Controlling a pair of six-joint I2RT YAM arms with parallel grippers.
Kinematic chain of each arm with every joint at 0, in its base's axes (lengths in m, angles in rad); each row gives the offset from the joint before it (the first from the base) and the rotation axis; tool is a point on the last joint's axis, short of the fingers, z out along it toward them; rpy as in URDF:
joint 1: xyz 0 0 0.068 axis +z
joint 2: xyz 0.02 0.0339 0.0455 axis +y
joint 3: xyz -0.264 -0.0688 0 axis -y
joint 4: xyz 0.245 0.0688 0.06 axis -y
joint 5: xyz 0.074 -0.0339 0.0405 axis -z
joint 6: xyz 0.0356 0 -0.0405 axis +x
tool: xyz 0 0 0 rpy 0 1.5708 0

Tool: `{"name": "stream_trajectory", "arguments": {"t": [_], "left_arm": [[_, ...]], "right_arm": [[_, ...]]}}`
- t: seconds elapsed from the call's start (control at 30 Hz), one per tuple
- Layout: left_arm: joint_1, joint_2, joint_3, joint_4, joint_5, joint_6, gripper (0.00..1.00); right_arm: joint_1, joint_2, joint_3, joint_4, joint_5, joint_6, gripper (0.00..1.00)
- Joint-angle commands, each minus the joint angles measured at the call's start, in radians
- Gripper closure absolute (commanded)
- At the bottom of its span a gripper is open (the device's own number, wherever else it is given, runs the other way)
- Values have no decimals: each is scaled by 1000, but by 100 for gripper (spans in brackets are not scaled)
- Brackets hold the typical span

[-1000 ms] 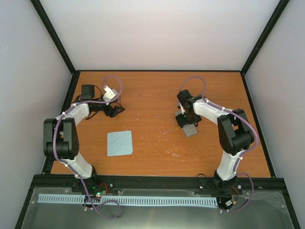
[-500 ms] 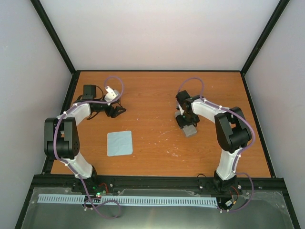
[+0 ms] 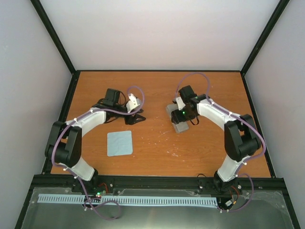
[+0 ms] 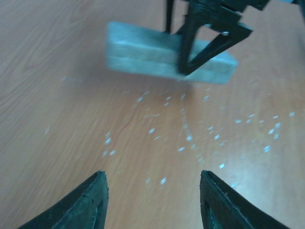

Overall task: Organize the sunglasses
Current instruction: Pick up the sunglasses case from the center of the board, then open the sunglasses case.

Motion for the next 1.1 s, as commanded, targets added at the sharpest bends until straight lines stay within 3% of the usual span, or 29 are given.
{"name": "stream_trajectory", "arguments": {"t": [0.0, 0.13, 0.33, 0.83, 1.07], "left_arm": [[-96, -72, -25, 106, 26, -100, 47], [-129, -43, -30, 177, 6, -172, 43], [-134, -6, -20, 224, 50, -233, 37], [-145, 66, 69, 200, 264, -284, 34], [-155, 97, 74, 212, 260, -302, 33]], "right_arm": [[9, -113, -51, 187, -321, 26, 66], [9, -148, -96, 291, -490, 67, 66], [11, -197, -140, 331, -578, 73, 65], [32, -228, -210, 388, -613, 102, 63], [65, -221, -206, 415, -636, 109, 63]]}}
